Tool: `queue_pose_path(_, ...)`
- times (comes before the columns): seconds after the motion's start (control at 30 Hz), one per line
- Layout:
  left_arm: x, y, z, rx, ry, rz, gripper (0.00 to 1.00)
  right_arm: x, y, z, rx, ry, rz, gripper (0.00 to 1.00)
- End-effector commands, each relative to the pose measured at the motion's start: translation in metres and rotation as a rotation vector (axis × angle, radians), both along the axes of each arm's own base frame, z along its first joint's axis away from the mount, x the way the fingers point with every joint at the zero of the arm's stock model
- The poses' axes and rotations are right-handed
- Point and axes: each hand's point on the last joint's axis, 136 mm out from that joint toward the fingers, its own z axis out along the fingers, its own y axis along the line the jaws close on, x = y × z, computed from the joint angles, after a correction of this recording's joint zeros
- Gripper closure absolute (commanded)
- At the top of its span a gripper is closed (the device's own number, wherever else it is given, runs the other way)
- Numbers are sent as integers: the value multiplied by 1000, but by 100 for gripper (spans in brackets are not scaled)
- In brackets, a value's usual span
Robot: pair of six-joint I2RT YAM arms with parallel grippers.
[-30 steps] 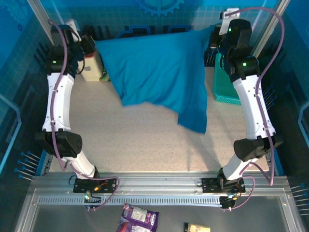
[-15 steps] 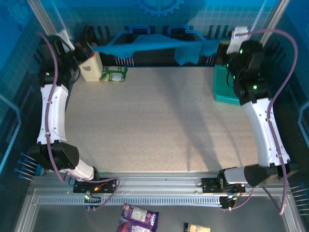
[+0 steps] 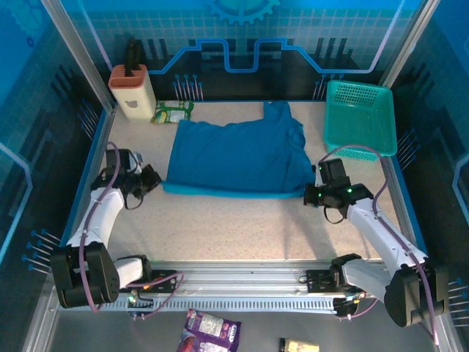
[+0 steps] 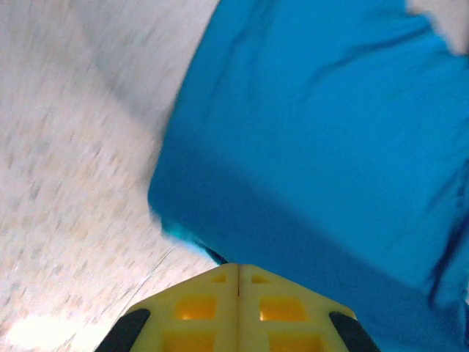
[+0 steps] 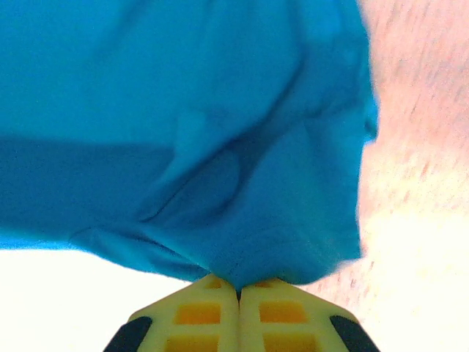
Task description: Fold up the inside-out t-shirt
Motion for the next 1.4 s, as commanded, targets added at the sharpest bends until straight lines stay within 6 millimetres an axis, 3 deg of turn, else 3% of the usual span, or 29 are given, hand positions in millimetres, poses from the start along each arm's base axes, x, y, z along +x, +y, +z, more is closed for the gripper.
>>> queue_pose_path(0.0,-18,6,-18,-32,49,114,100,-16,15,-12,77,82,-32,100)
queue_pose_path(0.2,-58,11,-36,-27,84,249,100,-47,22,-23,67,170,-45,100)
queue_pose_path(0.4,-90,27,-13,51,-1,375,100,-68,20,-10,64,173,-59,100)
queue_pose_path(0.57,-95,28,-2,35,-73,416,100,-85,24,2,73,178,-43,100)
queue_pose_path(0.7,-93,25,-11,21,-65,409,100,-89,51,4,170,197,75,100)
queue_pose_path(0.77,-93,24,-17,13,-46,409,100,-90,72,9,253,223,160,90)
queue_pose_path(0.83,-93,24,-21,12,-38,411,100,-88,83,18,289,230,201,68)
queue_pose_path(0.93,-94,27,-23,25,-37,419,100,-74,71,25,230,201,136,47)
queue_pose_path(1.07,-94,27,-26,24,-41,420,100,-51,48,9,210,227,3,38)
queue_pose_path(1.17,-94,26,-28,16,-39,421,100,-33,44,-7,265,257,-35,30)
queue_pose_path(1.23,-93,25,-28,14,-41,419,100,-19,43,-18,297,258,-53,10)
queue_pose_path(1.37,-93,25,-28,5,-47,421,100,-6,43,-45,384,300,-99,7)
